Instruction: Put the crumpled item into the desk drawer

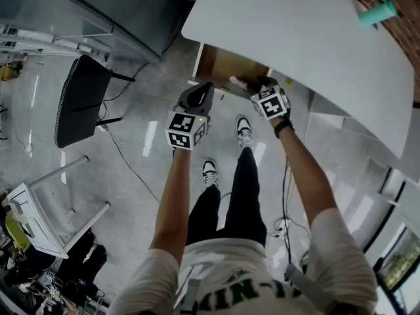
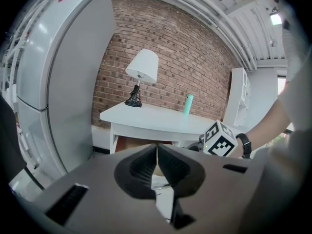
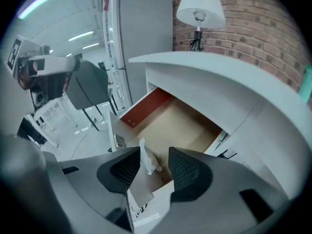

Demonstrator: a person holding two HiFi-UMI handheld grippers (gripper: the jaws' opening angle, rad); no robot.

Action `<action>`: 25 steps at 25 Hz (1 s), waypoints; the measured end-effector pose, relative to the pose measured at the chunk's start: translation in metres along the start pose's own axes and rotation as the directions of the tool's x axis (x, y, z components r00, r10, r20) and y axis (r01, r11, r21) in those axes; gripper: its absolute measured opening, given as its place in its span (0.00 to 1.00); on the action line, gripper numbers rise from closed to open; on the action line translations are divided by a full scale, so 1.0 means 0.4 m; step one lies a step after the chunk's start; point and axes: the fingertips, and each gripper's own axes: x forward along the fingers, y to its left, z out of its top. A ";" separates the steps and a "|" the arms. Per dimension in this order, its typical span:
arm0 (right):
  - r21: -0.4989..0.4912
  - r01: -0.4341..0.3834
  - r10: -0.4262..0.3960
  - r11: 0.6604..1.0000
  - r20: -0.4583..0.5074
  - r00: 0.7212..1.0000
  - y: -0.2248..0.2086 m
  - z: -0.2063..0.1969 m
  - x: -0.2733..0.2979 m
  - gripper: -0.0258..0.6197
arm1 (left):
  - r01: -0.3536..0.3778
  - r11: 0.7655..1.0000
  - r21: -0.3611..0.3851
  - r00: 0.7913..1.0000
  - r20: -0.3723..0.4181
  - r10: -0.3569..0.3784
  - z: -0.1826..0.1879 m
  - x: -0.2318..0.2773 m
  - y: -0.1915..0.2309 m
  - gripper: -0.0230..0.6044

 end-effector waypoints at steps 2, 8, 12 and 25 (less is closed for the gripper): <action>0.057 -0.009 0.007 0.998 0.037 0.999 0.005 0.010 -0.035 0.29 | -0.003 1.000 0.001 1.000 -0.017 0.003 0.010 -0.009 -0.003 0.04; 0.137 0.041 -0.057 0.990 0.122 0.991 -0.001 0.047 -0.172 0.29 | -0.068 0.998 -0.017 0.997 -0.046 0.067 0.057 -0.057 -0.012 0.04; 0.189 0.058 -0.096 0.980 0.198 0.976 0.014 0.085 -0.287 0.29 | -0.078 0.997 -0.016 0.996 -0.036 0.077 0.106 -0.113 -0.042 0.04; 0.322 0.158 -0.293 0.933 0.428 0.855 0.029 0.260 -0.708 0.19 | -0.085 0.995 0.046 0.994 0.073 0.081 0.383 -0.287 -0.129 0.04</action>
